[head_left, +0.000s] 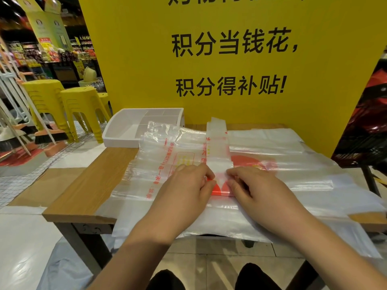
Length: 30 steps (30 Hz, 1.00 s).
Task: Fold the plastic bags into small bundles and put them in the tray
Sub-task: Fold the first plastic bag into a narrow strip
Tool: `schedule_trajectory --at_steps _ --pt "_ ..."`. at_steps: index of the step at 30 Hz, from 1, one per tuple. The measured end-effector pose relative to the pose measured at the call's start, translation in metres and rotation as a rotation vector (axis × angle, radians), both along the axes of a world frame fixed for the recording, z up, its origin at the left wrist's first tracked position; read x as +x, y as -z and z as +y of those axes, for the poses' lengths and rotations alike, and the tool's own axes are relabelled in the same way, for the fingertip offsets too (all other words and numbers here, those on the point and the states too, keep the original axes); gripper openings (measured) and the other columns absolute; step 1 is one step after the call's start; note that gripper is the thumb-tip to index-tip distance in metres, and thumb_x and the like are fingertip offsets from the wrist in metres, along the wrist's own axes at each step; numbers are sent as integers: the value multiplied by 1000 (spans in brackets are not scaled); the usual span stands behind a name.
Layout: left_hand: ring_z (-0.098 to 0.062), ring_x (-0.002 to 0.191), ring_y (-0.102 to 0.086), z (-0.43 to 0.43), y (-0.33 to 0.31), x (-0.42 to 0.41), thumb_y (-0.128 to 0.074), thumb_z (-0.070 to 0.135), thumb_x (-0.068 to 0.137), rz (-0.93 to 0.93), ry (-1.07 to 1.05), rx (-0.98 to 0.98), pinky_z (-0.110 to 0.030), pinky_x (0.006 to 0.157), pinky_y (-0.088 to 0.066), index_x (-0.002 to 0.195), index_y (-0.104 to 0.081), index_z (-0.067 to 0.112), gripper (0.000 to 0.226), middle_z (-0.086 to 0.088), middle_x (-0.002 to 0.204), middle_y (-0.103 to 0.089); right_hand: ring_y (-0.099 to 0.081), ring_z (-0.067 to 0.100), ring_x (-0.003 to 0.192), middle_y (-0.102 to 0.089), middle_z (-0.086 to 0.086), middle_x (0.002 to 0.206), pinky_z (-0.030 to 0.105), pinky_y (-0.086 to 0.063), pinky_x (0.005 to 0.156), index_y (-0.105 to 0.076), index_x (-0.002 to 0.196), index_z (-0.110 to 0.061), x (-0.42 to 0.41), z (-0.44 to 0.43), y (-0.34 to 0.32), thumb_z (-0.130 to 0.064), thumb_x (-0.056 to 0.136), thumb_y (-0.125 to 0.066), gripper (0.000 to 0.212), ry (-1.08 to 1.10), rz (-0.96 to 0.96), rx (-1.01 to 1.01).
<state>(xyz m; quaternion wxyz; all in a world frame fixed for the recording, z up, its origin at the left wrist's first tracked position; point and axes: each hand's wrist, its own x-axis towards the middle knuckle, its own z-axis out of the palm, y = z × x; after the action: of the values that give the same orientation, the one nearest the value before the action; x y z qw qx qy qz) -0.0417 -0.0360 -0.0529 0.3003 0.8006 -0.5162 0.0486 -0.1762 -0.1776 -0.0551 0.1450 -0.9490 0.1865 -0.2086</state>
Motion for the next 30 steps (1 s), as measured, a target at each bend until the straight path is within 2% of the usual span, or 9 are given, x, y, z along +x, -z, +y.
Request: schedule_trajectory --at_steps 3,5,8,10,14,16,22,26,30 --pt "-6 101 -43 1 -2 5 -54 38 99 2 42 55 -29 90 -44 112 -66 31 19 21 91 -50 -56 12 106 -57 -10 114 36 -49 86 -63 127 -31 -2 -2 -4 -43 100 -46 34 -19 32 -17" --pt "-5 104 -40 2 -4 7 -55 41 98 -7 48 75 -27 92 -42 111 -66 31 19 19 95 -50 -54 11 108 -52 -11 121 36 -49 87 -65 121 -31 -2 -5 -5 -46 99 -46 32 -35 42 -29" --pt "-4 123 -35 3 -4 9 -50 42 98 -85 72 84 -29 104 -38 106 -58 31 16 14 122 -51 -43 12 130 -49 -13 140 37 -41 102 -63 116 -34 -2 -6 -2 -49 99 -42 31 -61 36 -65" --pt "-1 137 -29 4 -4 8 -45 41 100 -55 110 116 -33 113 -32 106 -51 34 11 15 139 -45 -41 8 131 -50 -18 139 35 -36 104 -57 116 -37 -2 -8 1 -51 101 -35 30 -80 62 -86" --pt "3 123 -35 10 -3 8 -45 44 101 -35 135 135 -27 107 -34 115 -48 36 17 21 121 -47 -44 5 120 -53 -22 122 32 -36 100 -52 116 -38 -5 -10 1 -51 99 -34 28 -129 77 -75" --pt "5 125 -32 13 -3 9 -44 49 100 -21 140 156 -24 109 -32 125 -46 38 27 24 126 -44 -43 4 120 -51 -22 121 30 -36 101 -52 119 -37 -6 -11 -1 -51 98 -36 29 -158 77 -52" --pt "11 132 -26 15 0 18 -44 63 96 -37 148 180 -24 115 -26 136 -43 42 46 30 136 -40 -20 -2 143 -31 -21 152 24 -18 117 -40 147 -37 -5 -16 0 -49 104 -32 45 -226 157 -71" --pt "10 135 -23 15 3 25 -39 72 91 -38 161 220 -26 116 -24 139 -39 44 55 31 140 -36 -7 -5 146 -18 -24 159 18 -5 117 -28 153 -39 -4 -17 0 -55 104 -25 52 -229 230 -72" --pt "8 139 -19 12 3 30 -39 74 91 -37 161 260 -27 118 -21 142 -35 45 59 30 146 -33 1 -9 146 -12 -29 160 23 -3 121 -23 153 -45 -4 -26 -1 -66 100 -24 57 -243 274 -41"
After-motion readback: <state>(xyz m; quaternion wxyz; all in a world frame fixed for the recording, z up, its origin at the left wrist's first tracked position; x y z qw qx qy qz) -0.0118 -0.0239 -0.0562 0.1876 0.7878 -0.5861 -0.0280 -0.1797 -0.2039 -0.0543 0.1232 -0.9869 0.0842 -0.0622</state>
